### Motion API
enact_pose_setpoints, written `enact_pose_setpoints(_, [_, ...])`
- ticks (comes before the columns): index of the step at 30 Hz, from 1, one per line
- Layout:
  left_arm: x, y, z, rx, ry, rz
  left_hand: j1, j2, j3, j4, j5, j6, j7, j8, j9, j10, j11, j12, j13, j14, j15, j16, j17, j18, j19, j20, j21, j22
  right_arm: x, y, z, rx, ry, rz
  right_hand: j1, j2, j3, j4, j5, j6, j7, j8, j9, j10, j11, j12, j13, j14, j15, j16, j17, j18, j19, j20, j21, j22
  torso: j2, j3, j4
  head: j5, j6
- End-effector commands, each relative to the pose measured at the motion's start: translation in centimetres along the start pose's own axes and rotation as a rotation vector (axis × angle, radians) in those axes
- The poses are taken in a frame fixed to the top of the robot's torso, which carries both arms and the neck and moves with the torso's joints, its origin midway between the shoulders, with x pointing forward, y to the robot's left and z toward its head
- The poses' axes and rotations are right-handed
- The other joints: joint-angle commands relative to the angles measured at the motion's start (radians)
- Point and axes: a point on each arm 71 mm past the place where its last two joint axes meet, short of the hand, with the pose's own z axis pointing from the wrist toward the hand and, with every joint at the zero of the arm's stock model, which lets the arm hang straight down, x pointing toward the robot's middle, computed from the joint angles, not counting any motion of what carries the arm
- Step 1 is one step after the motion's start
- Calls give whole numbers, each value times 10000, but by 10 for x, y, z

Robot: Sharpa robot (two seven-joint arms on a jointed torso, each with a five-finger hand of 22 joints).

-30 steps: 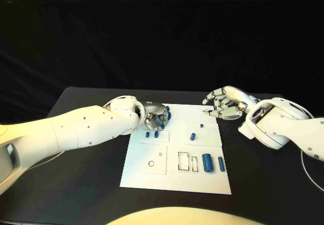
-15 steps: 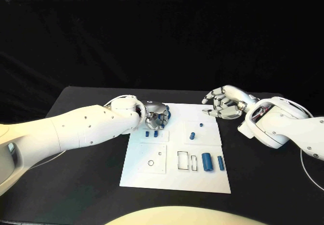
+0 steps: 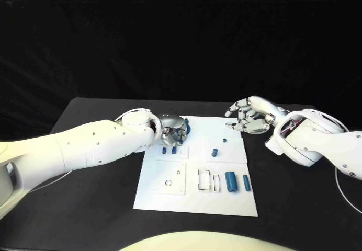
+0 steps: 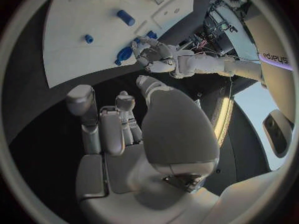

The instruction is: Assemble the parts on the task board

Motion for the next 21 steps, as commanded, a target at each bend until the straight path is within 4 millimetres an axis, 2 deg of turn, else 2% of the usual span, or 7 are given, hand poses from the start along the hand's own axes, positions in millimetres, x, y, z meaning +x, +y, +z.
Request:
enact_pose_setpoints(1, [-3,0,-2,50,-270,-272,-33,102,2,-42,-39,66,-1,-33,-8,51,-1,-75,14,81,19,61,5,-66,79,4,45,6,1,1,0,-105,79,-22,-69,-33,60,4,61,-70,7,45,-15,-1,-6,3,10,156,-65,-22,-8,135,-65,-15,-24,-8,-6,-1,2,-3,21])
enact_pose_setpoints(7, [-12,2,-9,-14,-447,-692,-53,90,-4,-49,-35,85,3,-51,-18,66,2,-105,1,91,18,64,2,-71,100,-1,64,30,0,0,0,-82,80,-28,-69,-33,60,4,61,-70,7,45,-15,-1,-6,3,10,156,-65,-22,-8,135,-65,-15,-24,-8,-12,-1,15,-10,39])
enact_pose_setpoints(11, [-21,5,-17,-77,-724,-1003,-69,79,-10,-52,-34,94,5,-64,-25,75,4,-123,-7,91,18,58,-15,-72,102,-4,68,33,0,0,-1,-76,80,-28,-69,-33,60,4,61,-70,7,45,-15,-1,-6,3,10,156,-65,-22,-8,135,-65,-15,-24,-8,-4,9,0,52,38])
enact_pose_setpoints(14, [-25,9,-24,-168,-833,-1155,-86,65,-16,-55,-32,96,6,-83,-34,83,5,-146,-16,98,19,62,-10,-72,101,-5,70,32,0,-1,-1,-58,74,-32,-69,-33,60,4,61,-70,7,45,-15,-1,-6,3,10,156,-65,-22,-8,135,-65,-15,-24,-8,-11,10,13,14,55])
enact_pose_setpoints(17, [-27,14,-31,-310,-797,-1273,-103,53,-23,-56,-33,103,8,-96,-40,93,7,-162,-23,100,20,61,-15,-76,114,-6,80,48,-1,-2,-1,-36,67,-35,-69,-33,60,4,61,-70,7,45,-15,-1,-6,3,10,156,-65,-22,-8,135,-65,-15,-24,-8,-20,14,35,17,47])
enact_pose_setpoints(21, [-26,21,-37,-522,-581,-1352,-125,40,-32,-55,-35,111,6,-111,-47,104,8,-181,-31,107,21,64,-10,-80,126,-6,89,63,-1,-2,-1,-20,65,-39,-69,-33,60,4,61,-70,7,45,-15,-1,-6,3,10,156,-65,-22,-8,135,-65,-15,-24,-8,-2,7,19,32,38])
